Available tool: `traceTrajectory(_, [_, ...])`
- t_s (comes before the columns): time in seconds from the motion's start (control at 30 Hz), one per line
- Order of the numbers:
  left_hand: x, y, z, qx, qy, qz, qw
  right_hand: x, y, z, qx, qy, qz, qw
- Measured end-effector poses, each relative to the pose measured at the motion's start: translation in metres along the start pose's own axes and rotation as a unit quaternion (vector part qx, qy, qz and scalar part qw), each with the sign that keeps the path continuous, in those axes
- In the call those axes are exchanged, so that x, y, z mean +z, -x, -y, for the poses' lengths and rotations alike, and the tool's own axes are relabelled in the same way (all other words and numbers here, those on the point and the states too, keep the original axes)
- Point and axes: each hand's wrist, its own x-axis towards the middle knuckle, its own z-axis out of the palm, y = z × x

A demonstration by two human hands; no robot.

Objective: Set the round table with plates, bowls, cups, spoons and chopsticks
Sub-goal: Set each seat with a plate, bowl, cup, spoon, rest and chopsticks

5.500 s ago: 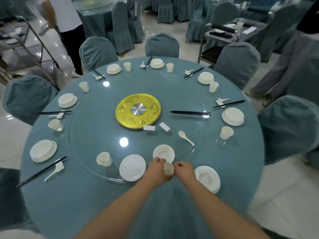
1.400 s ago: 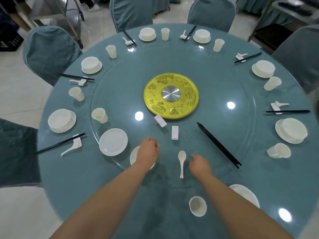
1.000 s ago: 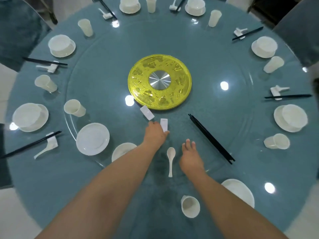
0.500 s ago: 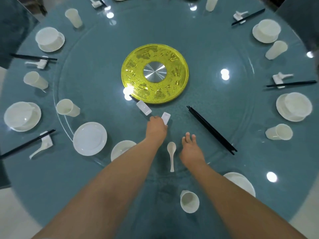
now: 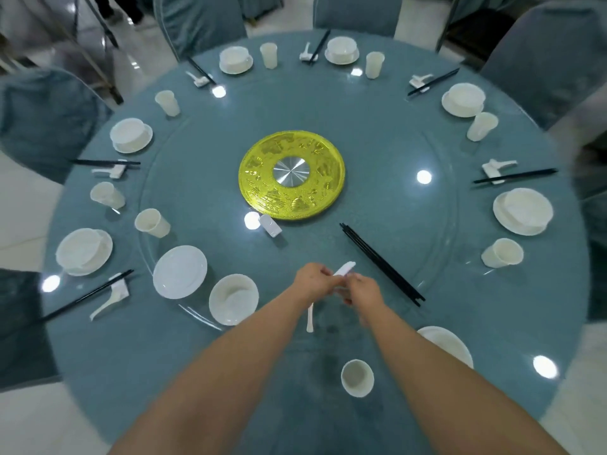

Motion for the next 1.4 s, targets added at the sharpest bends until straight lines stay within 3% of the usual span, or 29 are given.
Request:
traceTrajectory(0.1, [0.019, 0.022, -0.008, 0.001, 0.208, 0.086, 0.974, -0.019, 0.021, -0.007, 0.034, -0.139, 0.009, 0.99])
traceTrajectory(0.17, [0.031, 0.036, -0.019, 0.001, 0.278, 0.166, 0.946, -0.04, 0.034, -0.01, 0.046, -0.182, 0.002, 0.982])
traceTrajectory(0.23, [0.046, 0.046, -0.03, -0.016, 0.314, 0.207, 0.927, -0.062, 0.042, -0.015, 0.053, -0.216, -0.009, 0.975])
traceTrajectory(0.4, [0.094, 0.057, -0.06, -0.06, 0.328, 0.227, 0.915, -0.121, 0.049, -0.034, 0.039, -0.306, -0.026, 0.951])
traceTrajectory(0.53, [0.142, 0.053, -0.085, -0.035, 0.237, 0.148, 0.96, -0.177, 0.047, -0.056, 0.055, -0.317, -0.093, 0.942])
traceTrajectory(0.63, [0.165, 0.038, -0.094, 0.054, -0.011, 0.004, 0.998, -0.214, 0.041, -0.074, 0.076, -0.295, -0.147, 0.941])
traceTrajectory(0.7, [0.176, 0.027, -0.099, 0.111, -0.186, -0.046, 0.975, -0.236, 0.035, -0.086, 0.083, -0.259, -0.194, 0.943])
traceTrajectory(0.8, [0.192, 0.006, -0.108, 0.146, -0.286, -0.023, 0.947, -0.265, 0.026, -0.101, 0.087, -0.168, -0.236, 0.953])
traceTrajectory(1.0, [0.208, -0.037, -0.1, 0.148, -0.522, 0.007, 0.84, -0.295, -0.002, -0.114, 0.124, -0.051, -0.22, 0.966])
traceTrajectory(1.07, [0.211, -0.04, -0.096, 0.154, -0.568, 0.0, 0.809, -0.297, -0.013, -0.117, 0.129, -0.04, -0.215, 0.967])
traceTrajectory(1.2, [0.214, -0.043, -0.09, 0.074, -0.501, -0.002, 0.862, -0.294, -0.035, -0.118, 0.129, -0.066, -0.225, 0.964])
traceTrajectory(1.4, [0.214, -0.046, -0.089, 0.082, -0.492, -0.003, 0.866, -0.292, -0.048, -0.107, 0.134, -0.027, -0.239, 0.961])
